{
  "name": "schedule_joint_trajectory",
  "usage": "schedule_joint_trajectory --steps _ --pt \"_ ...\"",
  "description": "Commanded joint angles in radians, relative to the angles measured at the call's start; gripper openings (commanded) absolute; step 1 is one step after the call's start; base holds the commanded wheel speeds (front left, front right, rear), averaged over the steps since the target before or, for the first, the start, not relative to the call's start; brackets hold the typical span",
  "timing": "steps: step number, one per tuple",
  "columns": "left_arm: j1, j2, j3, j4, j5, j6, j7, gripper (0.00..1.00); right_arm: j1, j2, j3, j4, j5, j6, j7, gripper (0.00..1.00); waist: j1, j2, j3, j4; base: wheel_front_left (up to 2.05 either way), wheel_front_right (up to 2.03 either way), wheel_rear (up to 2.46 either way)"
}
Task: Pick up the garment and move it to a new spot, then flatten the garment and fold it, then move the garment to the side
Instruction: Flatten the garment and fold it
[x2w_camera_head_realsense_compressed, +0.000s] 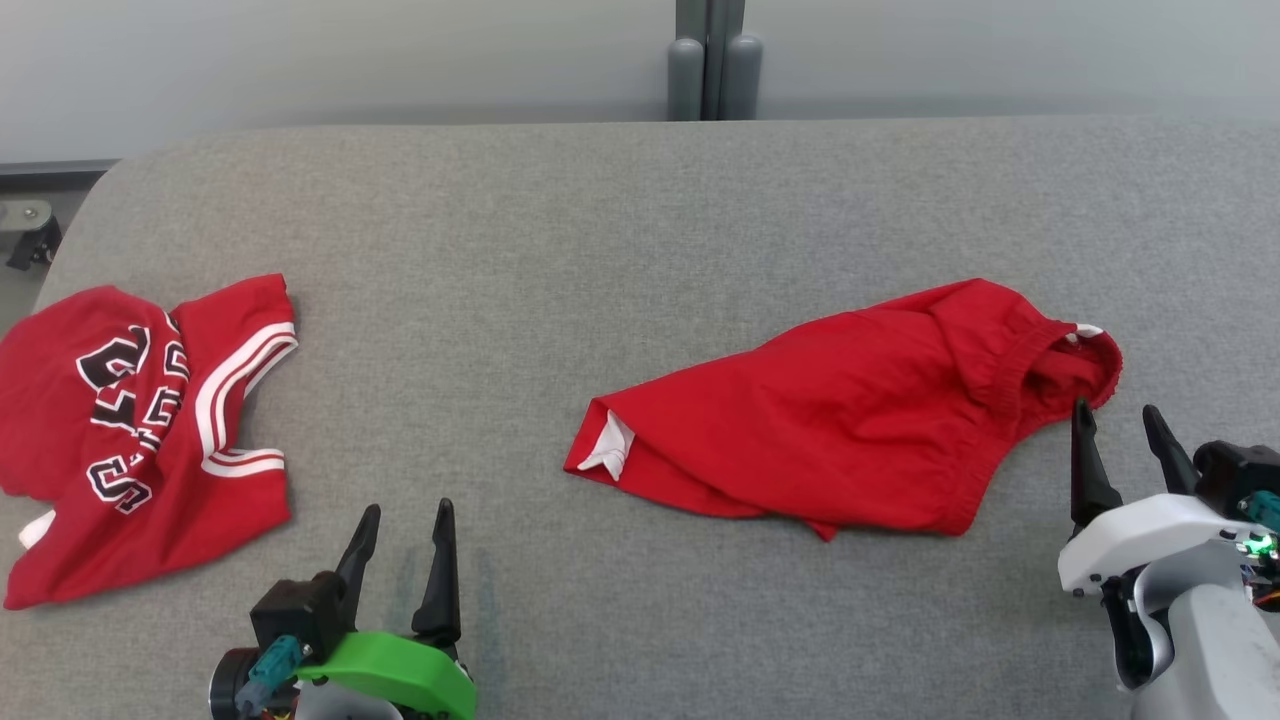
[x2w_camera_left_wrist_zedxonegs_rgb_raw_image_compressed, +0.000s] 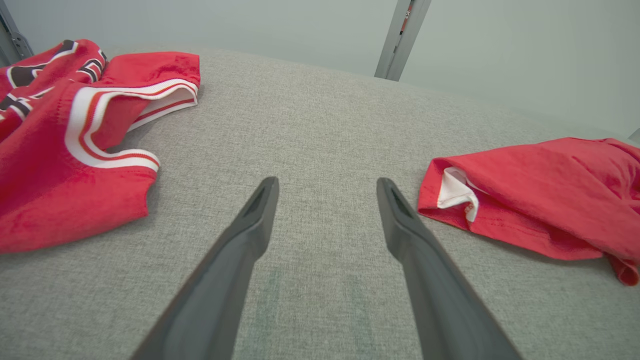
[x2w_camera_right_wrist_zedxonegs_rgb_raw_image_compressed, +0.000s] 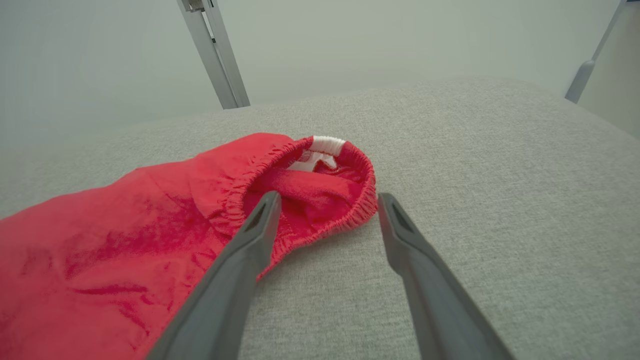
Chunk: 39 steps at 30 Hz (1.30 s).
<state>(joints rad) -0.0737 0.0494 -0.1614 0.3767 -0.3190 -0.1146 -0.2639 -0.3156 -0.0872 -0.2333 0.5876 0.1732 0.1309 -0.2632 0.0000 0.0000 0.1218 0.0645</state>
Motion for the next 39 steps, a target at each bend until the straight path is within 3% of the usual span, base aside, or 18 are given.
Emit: schedule_joint_trajectory --steps 1,6,14,24,25,26,27,28,29,35,39 --pt "-0.003 0.003 0.001 0.000 0.004 -0.003 -0.001 1.00 0.026 0.002 0.001 -0.016 -0.012 0.000 -0.002 1.00 0.0000 0.0000 -0.005 0.000 0.00 0.00 0.00" --pt "0.013 0.003 0.004 0.002 0.010 -0.004 -0.001 1.00 0.096 0.013 0.085 -0.078 -0.034 0.000 -0.002 1.00 0.0000 0.0000 -0.015 -0.003 0.00 0.00 0.00" --pt "0.022 0.003 -0.006 0.001 0.005 -0.004 -0.001 1.00 0.196 -0.008 0.320 -0.102 0.023 0.000 -0.002 1.00 0.0000 0.0000 -0.021 -0.004 0.00 0.00 0.00" --pt "0.004 0.003 -0.011 -0.008 0.016 -0.004 -0.001 1.00 0.149 -0.018 0.386 -0.058 0.073 0.000 -0.002 1.00 0.0000 0.0000 0.000 -0.002 0.00 0.00 0.00" --pt "-0.001 0.003 -0.011 -0.009 0.017 -0.004 -0.001 1.00 0.136 -0.019 0.392 -0.052 0.077 0.000 -0.002 0.93 0.0000 0.0000 0.005 0.000 0.00 0.00 0.00" --pt "-0.005 0.003 -0.011 -0.010 0.016 -0.004 -0.001 1.00 0.126 -0.019 0.396 -0.056 0.081 0.000 -0.002 0.64 0.0000 0.0000 0.010 0.002 0.00 0.00 0.00" --pt "-0.008 0.003 -0.011 -0.011 0.015 -0.005 -0.001 1.00 0.118 -0.021 0.399 -0.062 0.083 0.000 -0.002 0.46 0.0000 0.0000 0.016 0.003 0.00 0.00 0.00" --pt "-0.009 0.003 -0.011 -0.013 0.014 -0.005 -0.001 1.00 0.111 -0.022 0.400 -0.073 0.086 0.000 -0.002 0.13 0.0000 0.0000 0.021 0.005 0.00 0.00 0.00" --pt "-0.010 0.003 -0.010 -0.014 0.012 -0.005 -0.001 1.00 0.103 -0.025 0.399 -0.088 0.091 0.000 -0.002 0.00 0.0000 0.0000 0.028 0.006 0.00 0.00 0.00" --pt "-0.024 0.003 -0.008 -0.023 0.006 -0.006 -0.001 1.00 0.043 -0.044 0.354 -0.180 0.118 0.000 -0.002 0.00 0.0000 0.0000 0.063 0.008 0.00 0.00 0.00" --pt "-0.039 0.003 -0.015 -0.027 0.006 -0.006 -0.001 1.00 -0.044 -0.068 0.330 -0.178 0.129 0.000 -0.002 0.00 0.0000 0.0000 0.098 0.009 0.00 0.00 0.00"
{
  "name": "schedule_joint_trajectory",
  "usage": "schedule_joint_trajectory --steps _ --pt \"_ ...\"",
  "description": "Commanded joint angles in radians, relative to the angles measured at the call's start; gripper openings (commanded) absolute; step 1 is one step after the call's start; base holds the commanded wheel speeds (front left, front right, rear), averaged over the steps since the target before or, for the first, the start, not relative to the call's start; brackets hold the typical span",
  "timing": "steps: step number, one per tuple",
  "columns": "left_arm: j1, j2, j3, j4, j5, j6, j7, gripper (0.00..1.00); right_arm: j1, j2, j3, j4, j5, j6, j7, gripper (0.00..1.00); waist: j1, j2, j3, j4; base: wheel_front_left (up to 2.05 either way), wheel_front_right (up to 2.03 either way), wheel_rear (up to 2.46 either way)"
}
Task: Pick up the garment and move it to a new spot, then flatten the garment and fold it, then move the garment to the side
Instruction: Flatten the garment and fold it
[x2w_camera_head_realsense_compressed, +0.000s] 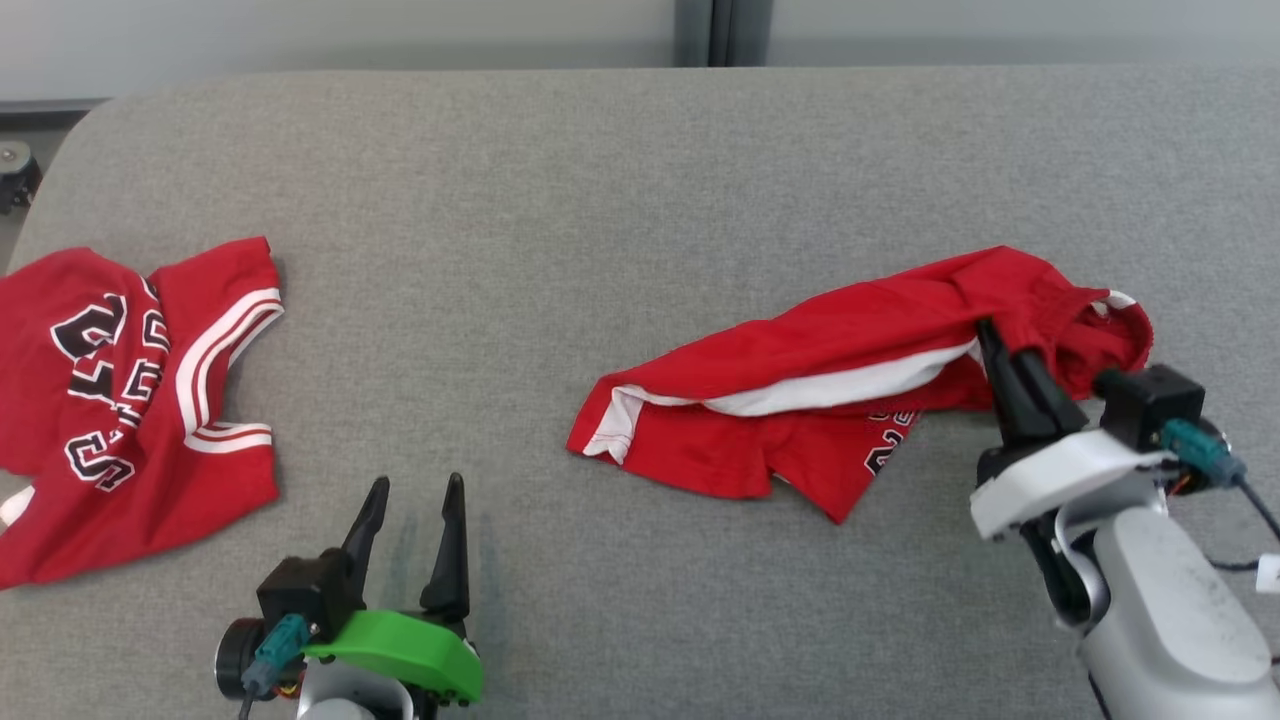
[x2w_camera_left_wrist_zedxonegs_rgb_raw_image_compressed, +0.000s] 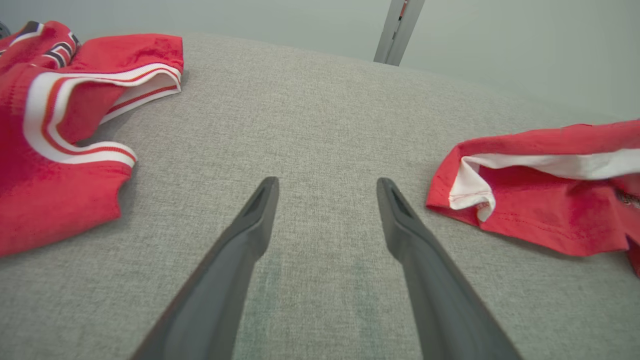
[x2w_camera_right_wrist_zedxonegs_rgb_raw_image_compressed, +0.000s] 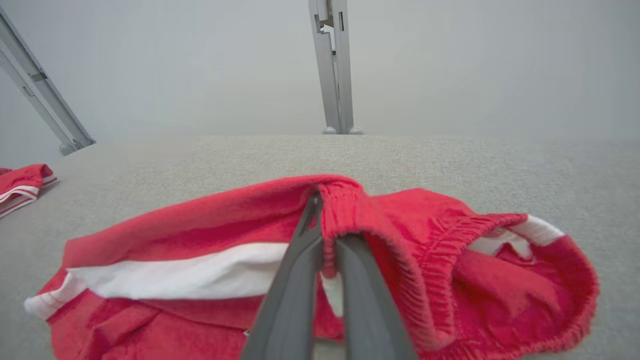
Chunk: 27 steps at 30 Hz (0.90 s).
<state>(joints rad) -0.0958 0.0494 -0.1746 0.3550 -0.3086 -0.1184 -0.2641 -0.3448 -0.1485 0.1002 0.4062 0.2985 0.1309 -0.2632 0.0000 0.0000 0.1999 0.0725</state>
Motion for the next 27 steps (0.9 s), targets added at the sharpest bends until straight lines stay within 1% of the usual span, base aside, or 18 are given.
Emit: schedule_joint_trajectory --steps 1,4,7,12,13,14,15,18,20,24,27 --pt "-0.027 0.003 -0.005 -0.007 -0.005 -0.003 -0.001 1.00 -0.047 -0.013 -0.006 0.017 0.008 0.000 -0.002 0.00 0.0000 0.0000 0.034 0.004 0.00 0.00 0.00" --pt "-0.058 0.003 -0.021 -0.012 -0.008 -0.005 -0.001 1.00 -0.136 -0.033 -0.012 0.072 0.003 0.000 -0.002 0.00 0.0000 0.0000 0.069 0.016 0.00 0.00 0.00" --pt "-0.097 0.003 -0.047 -0.020 -0.015 -0.006 -0.001 1.00 -0.225 -0.051 -0.009 0.154 -0.013 0.000 -0.002 0.00 0.0000 0.0000 0.112 0.035 0.00 0.00 0.00" --pt "-0.149 0.003 -0.087 -0.038 -0.035 -0.009 -0.001 1.00 -0.317 -0.063 -0.006 0.277 -0.046 0.000 -0.002 0.29 0.0000 0.0000 0.154 0.056 0.00 0.00 0.00" --pt "-0.156 0.003 -0.097 -0.042 -0.040 -0.010 -0.001 1.00 -0.325 -0.061 -0.008 0.300 -0.053 0.000 -0.002 0.37 0.0000 0.0000 0.158 0.057 0.00 0.00 0.00" --pt "-0.161 0.003 -0.104 -0.044 -0.044 -0.011 -0.001 1.00 -0.332 -0.058 -0.010 0.313 -0.058 0.000 -0.002 0.64 0.0000 0.0000 0.160 0.058 0.00 0.00 0.00" --pt "-0.166 0.003 -0.112 -0.047 -0.047 -0.012 -0.001 1.00 -0.339 -0.055 -0.014 0.324 -0.062 0.000 -0.002 1.00 0.0000 0.0000 0.161 0.057 0.00 0.00 0.00" --pt "-0.172 0.003 -0.127 -0.057 -0.056 -0.012 -0.001 1.00 -0.340 -0.046 -0.032 0.322 -0.073 0.000 -0.002 1.00 0.0000 0.0000 0.156 0.049 0.00 0.00 0.00" --pt "-0.168 0.003 -0.137 -0.063 -0.055 -0.012 -0.001 1.00 -0.326 -0.044 -0.047 0.292 -0.078 0.000 -0.002 1.00 0.0000 0.0000 0.146 0.040 0.00 0.00 0.00" --pt "-0.142 0.003 -0.130 -0.057 -0.041 -0.013 -0.001 1.00 -0.275 -0.034 -0.067 0.207 -0.097 0.000 -0.002 1.00 0.0000 0.0000 0.113 0.016 0.00 0.00 0.00" --pt "-0.122 0.003 -0.098 -0.047 -0.016 -0.008 -0.001 1.00 -0.226 -0.023 -0.079 0.125 -0.114 0.000 -0.002 1.00 0.0000 0.0000 0.078 -0.005 0.00 0.00 0.00"
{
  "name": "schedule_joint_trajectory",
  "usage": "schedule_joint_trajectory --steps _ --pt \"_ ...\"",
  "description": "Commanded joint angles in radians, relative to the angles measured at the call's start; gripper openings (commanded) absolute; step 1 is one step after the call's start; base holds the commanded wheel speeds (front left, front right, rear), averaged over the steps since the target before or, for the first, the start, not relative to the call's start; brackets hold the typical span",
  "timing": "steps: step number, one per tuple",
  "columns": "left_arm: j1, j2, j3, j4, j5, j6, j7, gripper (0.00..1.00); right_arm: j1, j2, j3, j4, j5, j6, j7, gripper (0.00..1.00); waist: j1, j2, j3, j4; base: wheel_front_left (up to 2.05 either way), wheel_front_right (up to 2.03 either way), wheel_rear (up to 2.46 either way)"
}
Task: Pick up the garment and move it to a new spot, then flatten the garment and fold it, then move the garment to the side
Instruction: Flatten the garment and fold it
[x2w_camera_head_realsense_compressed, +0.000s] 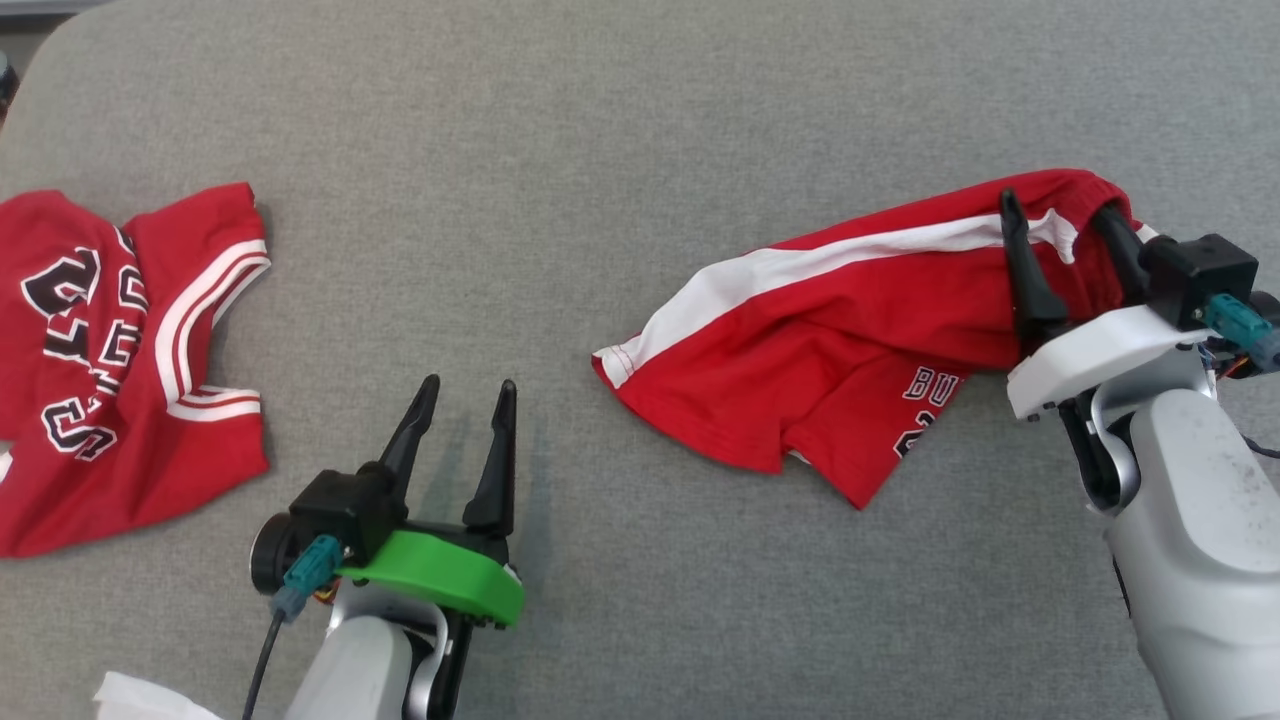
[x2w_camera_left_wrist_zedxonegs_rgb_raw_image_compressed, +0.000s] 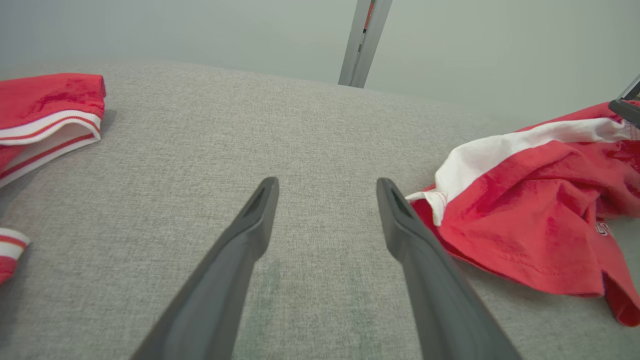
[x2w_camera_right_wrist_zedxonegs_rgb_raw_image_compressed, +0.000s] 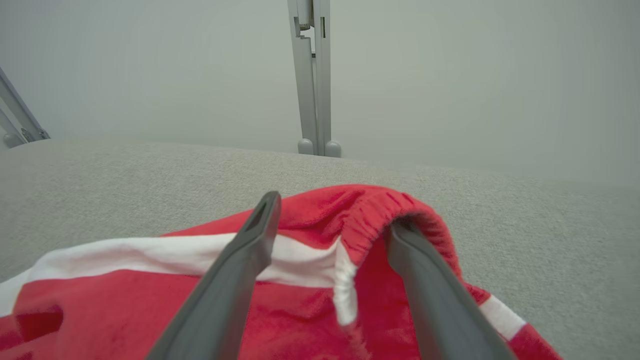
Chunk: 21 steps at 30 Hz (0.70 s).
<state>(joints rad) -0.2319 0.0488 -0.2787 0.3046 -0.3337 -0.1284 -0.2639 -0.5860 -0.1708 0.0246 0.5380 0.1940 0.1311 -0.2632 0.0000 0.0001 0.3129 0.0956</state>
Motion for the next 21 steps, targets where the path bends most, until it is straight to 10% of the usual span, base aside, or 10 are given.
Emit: schedule_joint_trajectory --steps 1,21 --pt "0.024 0.004 0.019 0.009 0.019 0.007 -0.001 1.00 0.044 0.004 -0.008 -0.038 -0.020 -0.001 -0.002 1.00 0.0000 -0.0001 -0.050 -0.037 0.00 0.00 0.00" --pt "0.207 0.004 0.108 0.041 0.098 0.054 -0.001 1.00 0.387 0.078 -0.087 -0.092 -0.090 -0.001 -0.002 1.00 0.0000 -0.0001 -0.260 -0.091 0.00 0.00 0.00"
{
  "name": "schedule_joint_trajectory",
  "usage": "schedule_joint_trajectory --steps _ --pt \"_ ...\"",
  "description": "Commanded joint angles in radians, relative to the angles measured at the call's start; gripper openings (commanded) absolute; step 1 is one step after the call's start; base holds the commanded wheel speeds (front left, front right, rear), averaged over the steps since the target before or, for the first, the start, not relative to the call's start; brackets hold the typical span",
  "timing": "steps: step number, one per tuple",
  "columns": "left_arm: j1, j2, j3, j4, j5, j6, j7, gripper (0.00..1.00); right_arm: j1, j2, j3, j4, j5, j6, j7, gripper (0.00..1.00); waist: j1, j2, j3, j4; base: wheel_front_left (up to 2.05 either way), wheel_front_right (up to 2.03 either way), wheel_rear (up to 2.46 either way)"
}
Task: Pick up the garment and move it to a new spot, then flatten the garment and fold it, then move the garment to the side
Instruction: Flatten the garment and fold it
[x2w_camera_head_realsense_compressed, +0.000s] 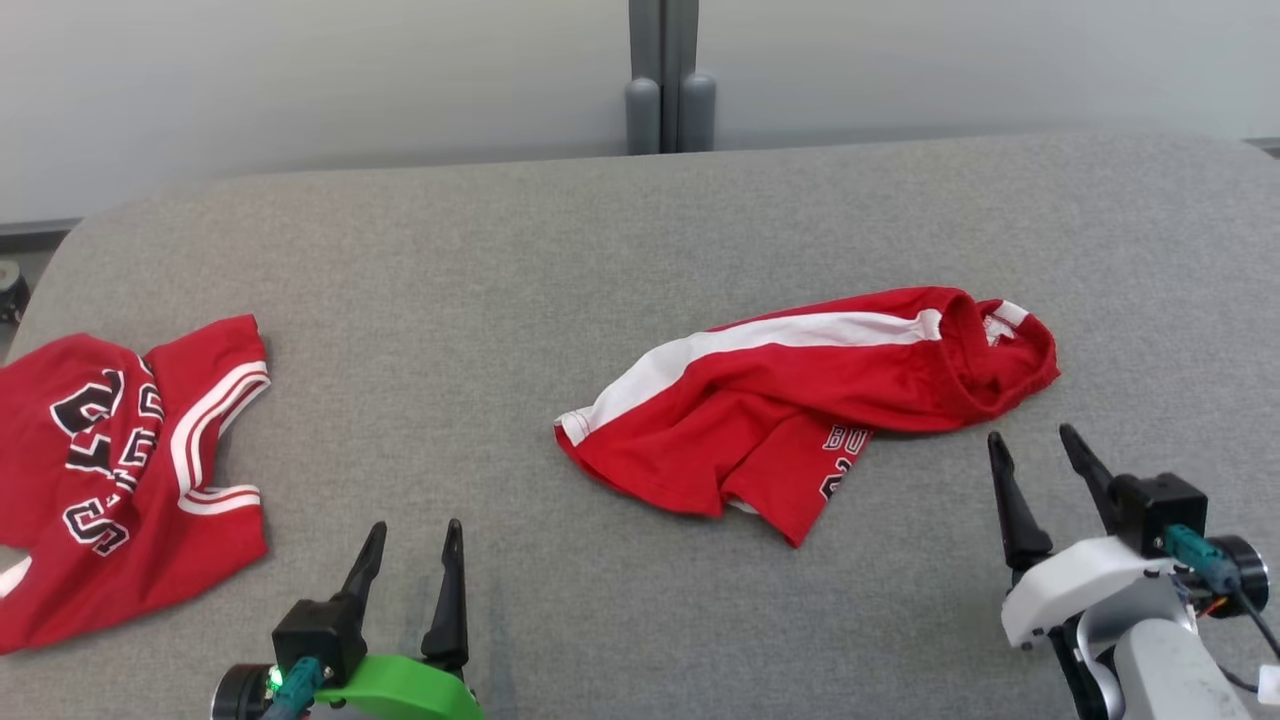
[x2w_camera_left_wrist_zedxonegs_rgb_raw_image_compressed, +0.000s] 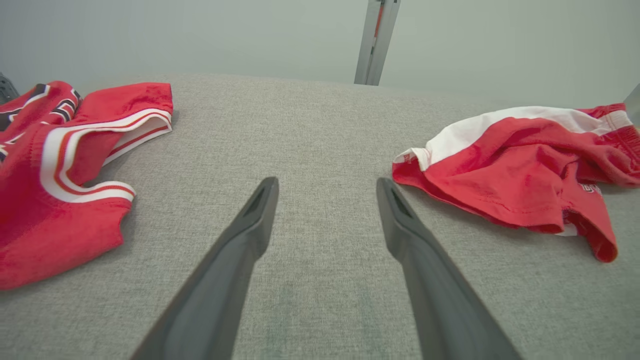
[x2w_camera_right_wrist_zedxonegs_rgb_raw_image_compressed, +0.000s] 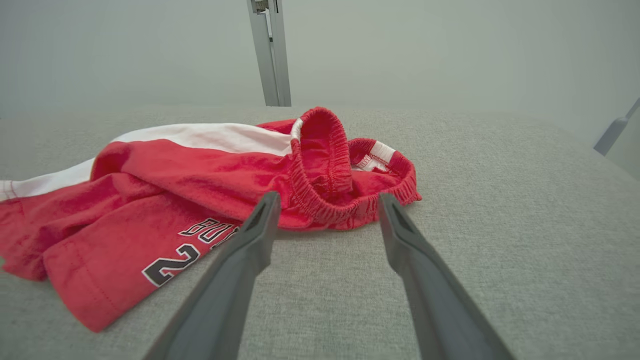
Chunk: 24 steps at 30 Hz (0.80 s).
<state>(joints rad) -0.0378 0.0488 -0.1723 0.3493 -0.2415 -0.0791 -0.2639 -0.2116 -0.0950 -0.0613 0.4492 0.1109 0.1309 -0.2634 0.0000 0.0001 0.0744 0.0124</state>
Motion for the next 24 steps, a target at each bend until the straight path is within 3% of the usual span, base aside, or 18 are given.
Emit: schedule_joint_trajectory --steps 1,12,24 --pt "0.020 0.004 0.002 -0.006 0.007 0.007 -0.001 1.00 0.027 0.006 -0.002 -0.004 -0.011 0.000 -0.002 1.00 0.0000 -0.0001 -0.029 -0.008 0.00 0.00 0.00" --pt "0.003 0.004 -0.019 -0.014 -0.016 -0.006 -0.001 1.00 0.041 0.029 0.005 -0.009 -0.022 0.000 -0.002 1.00 0.0000 -0.0001 -0.012 -0.014 0.00 0.00 0.00" --pt "-0.214 0.004 -0.149 0.062 -0.166 -0.049 -0.001 1.00 -0.109 0.030 0.039 -0.040 -0.033 0.000 -0.002 1.00 0.0000 -0.0001 0.163 -0.034 0.00 0.00 0.00"
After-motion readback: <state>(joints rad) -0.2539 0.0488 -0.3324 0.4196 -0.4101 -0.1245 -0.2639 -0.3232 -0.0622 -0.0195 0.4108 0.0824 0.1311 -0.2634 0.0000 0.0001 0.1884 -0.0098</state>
